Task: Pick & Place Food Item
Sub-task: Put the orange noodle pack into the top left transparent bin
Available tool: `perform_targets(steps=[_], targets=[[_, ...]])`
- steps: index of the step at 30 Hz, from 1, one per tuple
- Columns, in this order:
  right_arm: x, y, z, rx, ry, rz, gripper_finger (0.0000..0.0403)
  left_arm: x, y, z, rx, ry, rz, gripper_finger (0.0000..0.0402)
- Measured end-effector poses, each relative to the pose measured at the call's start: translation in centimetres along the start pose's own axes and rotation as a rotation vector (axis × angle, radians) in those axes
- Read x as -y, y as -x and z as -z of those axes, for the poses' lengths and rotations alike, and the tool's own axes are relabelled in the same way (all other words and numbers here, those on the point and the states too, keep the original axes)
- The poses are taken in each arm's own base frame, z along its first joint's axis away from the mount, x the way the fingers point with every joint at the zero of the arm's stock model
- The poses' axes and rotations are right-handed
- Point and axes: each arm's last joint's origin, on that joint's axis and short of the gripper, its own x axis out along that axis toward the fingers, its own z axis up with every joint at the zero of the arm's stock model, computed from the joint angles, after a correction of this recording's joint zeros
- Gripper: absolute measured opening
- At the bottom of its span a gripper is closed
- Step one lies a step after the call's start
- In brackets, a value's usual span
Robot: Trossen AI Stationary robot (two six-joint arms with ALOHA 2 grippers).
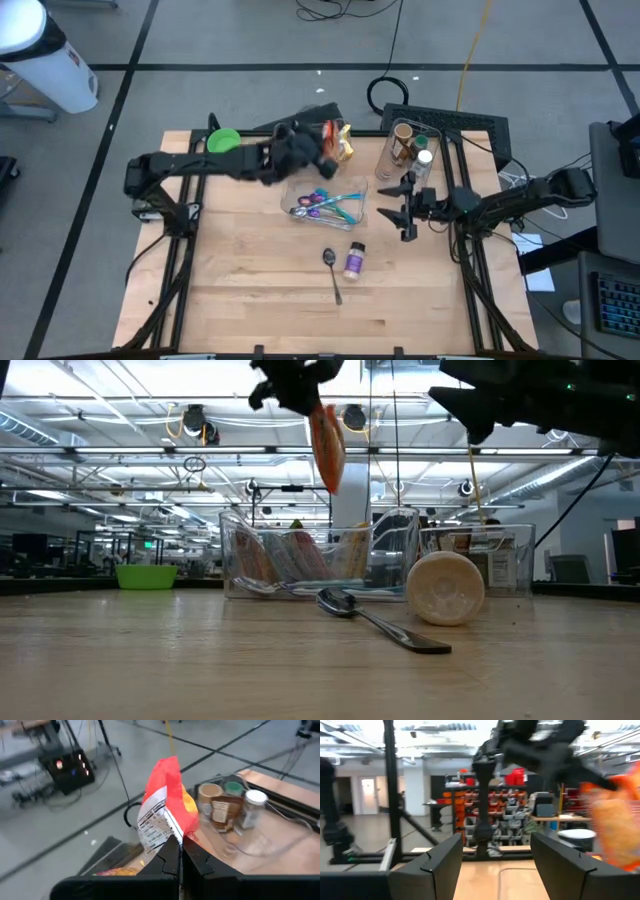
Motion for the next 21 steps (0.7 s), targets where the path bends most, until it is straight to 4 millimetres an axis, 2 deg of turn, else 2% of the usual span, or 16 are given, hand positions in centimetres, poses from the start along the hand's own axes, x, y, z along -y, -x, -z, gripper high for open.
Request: perform_targets(steps=[5,11,16,21], targets=[[-1.0,0.6,0.4,-0.012,-0.017,-0.056,0.0228,-3.5,-2.7,-0.6,-0.029,0.100,-0.053,0.0000],[-1.5,0.7,-0.1,0.035,-0.034,-0.082,0.0223,-6.8,-4.5,-1.1,-0.043,0.193,-0.067,0.0000],[-1.5,0.7,-0.2,0.044,-0.023,-0.082,0.0223,-7.9,-5.1,-1.4,-0.047,0.250,-0.030,0.0000],[-1.5,0.7,-0.2,0.052,-0.002,-0.081,0.0222,-7.3,-6.5,-0.4,-0.077,0.258,-0.035,0.0000]])
